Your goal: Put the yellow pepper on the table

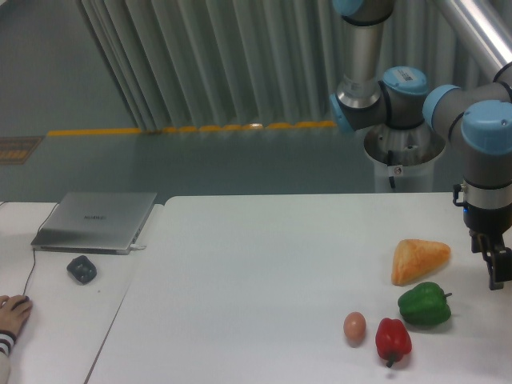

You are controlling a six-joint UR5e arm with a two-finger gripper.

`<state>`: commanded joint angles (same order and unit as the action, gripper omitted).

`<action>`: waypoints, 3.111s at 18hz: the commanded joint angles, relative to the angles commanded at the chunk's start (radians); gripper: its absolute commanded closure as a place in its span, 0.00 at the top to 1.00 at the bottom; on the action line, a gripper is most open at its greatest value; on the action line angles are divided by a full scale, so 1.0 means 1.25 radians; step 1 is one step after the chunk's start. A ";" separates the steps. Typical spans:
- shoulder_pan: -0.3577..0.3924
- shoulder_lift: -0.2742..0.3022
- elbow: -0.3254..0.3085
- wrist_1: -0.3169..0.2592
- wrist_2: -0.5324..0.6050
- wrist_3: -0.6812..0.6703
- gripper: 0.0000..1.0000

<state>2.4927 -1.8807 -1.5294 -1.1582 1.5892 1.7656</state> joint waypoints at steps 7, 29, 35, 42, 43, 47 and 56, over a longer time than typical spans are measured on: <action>0.000 -0.002 -0.001 0.000 0.006 -0.002 1.00; 0.048 0.015 -0.021 0.005 0.004 -0.002 1.00; 0.048 0.011 -0.016 0.056 0.005 0.000 1.00; 0.048 0.011 -0.016 0.061 0.009 0.005 1.00; 0.047 0.011 -0.017 0.061 0.010 0.004 1.00; 0.047 0.011 -0.020 0.061 0.021 0.006 1.00; 0.059 0.010 -0.012 0.077 0.115 -0.002 1.00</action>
<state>2.5663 -1.8684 -1.5447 -1.0615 1.7334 1.7625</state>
